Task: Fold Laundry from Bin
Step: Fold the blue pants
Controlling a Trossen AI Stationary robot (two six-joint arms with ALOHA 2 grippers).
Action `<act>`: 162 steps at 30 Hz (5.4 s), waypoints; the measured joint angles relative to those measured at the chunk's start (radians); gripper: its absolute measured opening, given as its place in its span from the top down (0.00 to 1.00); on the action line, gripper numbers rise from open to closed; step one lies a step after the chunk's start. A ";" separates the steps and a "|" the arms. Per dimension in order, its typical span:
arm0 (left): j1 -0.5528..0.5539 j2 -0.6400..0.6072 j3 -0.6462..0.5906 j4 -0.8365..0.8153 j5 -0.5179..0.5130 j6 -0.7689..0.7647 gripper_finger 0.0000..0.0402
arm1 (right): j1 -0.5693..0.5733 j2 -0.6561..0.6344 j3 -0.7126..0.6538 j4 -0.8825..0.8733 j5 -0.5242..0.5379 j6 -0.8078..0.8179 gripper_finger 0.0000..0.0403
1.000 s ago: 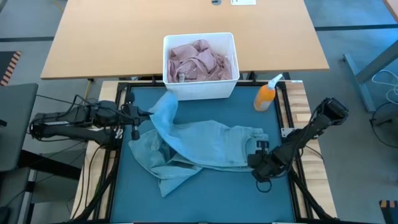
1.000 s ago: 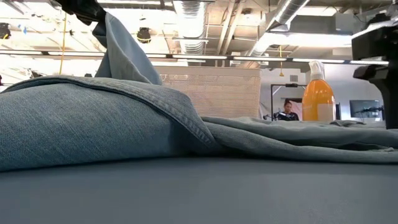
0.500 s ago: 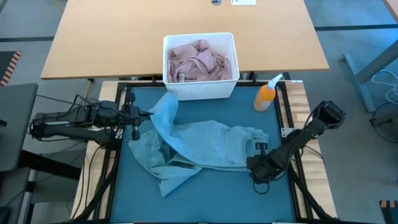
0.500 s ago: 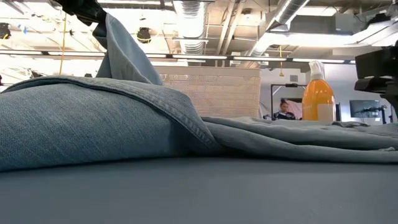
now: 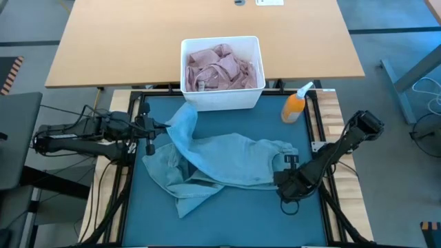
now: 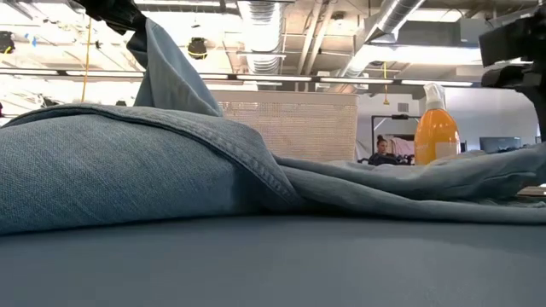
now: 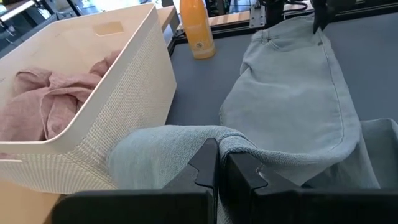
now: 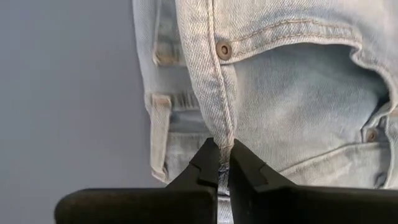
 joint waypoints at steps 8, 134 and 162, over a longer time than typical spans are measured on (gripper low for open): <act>0.000 -0.002 0.000 -0.007 0.004 0.005 1.00 | 0.032 0.053 0.001 0.147 -0.004 0.038 0.91; 0.056 0.410 0.093 -0.512 0.134 -0.363 0.65 | 0.461 0.007 -0.261 0.631 -0.315 1.196 0.93; 0.248 0.964 -0.089 0.008 0.398 -0.148 0.66 | 0.461 0.007 -0.263 0.624 -0.292 1.150 0.93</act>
